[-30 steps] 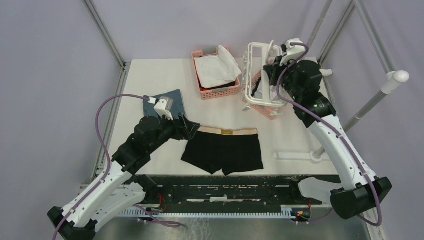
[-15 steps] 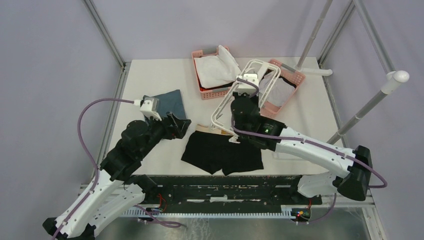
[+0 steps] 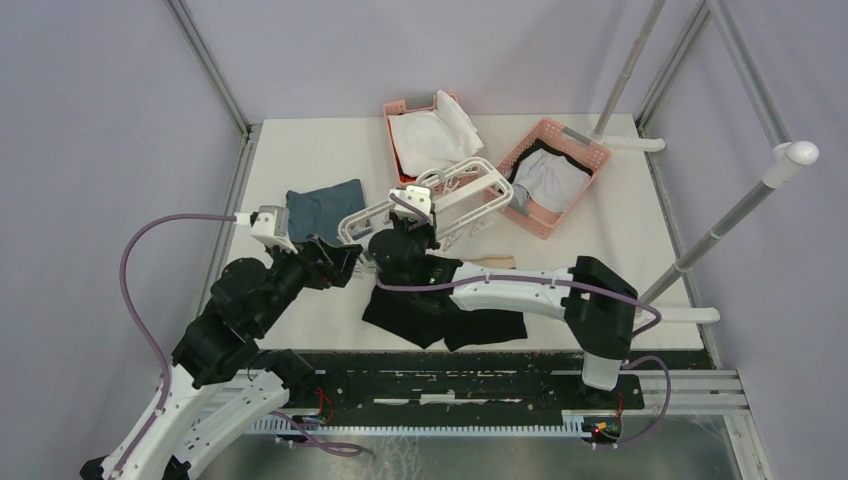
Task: Clip the underwear to the hanger
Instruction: Place the hanger at the center of the board.
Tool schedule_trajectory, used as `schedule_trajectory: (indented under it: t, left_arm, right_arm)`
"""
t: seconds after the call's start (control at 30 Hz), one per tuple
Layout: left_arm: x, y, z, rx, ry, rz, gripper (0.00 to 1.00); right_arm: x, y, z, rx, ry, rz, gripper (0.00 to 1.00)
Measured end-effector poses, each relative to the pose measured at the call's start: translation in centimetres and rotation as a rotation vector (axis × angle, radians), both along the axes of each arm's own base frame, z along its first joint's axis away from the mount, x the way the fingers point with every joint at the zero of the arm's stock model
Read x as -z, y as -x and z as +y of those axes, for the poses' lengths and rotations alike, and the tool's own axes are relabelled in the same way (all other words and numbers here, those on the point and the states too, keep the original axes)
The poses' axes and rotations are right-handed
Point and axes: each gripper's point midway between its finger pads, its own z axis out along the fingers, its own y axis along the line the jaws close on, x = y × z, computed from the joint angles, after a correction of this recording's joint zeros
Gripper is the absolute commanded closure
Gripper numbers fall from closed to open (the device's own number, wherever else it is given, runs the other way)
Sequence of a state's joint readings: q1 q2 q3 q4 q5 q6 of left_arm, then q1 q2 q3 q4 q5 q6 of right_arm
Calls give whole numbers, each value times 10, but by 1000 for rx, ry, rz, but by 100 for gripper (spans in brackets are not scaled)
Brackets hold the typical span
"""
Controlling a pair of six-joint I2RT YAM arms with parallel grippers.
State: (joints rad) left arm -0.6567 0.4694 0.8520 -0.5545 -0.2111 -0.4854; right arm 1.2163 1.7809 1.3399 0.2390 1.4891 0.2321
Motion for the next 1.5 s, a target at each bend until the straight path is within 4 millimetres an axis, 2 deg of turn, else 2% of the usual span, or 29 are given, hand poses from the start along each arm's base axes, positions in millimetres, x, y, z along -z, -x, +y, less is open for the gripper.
schedule_trajectory:
  t: [0.13,0.37,0.7,0.8,1.03,1.23,1.43,1.5]
  left_arm:
    - [0,3,2,1,-1,2,11]
    - [4,5,3,3,-11,16,11]
    - [2,7,5,2,-9,13,11]
    - [3,7,5,3,-10,14,11]
    - [3,7,5,3,-10,14,11]
    - [1,8,6,2,-6,9,11]
    - [0,10,7,1,-2,3,11]
    - [0,10,8,1,-1,2,11]
  right_arm:
    - [14,-15,10,48,1,-20,100]
    - [40,-42,1,162,-5,-23,100]
    - [42,-49,5,172,8,-19,99]
    - [54,-50,7,172,65,3,89]
    - [87,-53,14,169,198,54,55]
    - [78,-52,21,161,191,49,37]
    - [75,-49,21,153,257,73,32]
    - [74,-46,21,146,292,84,28]
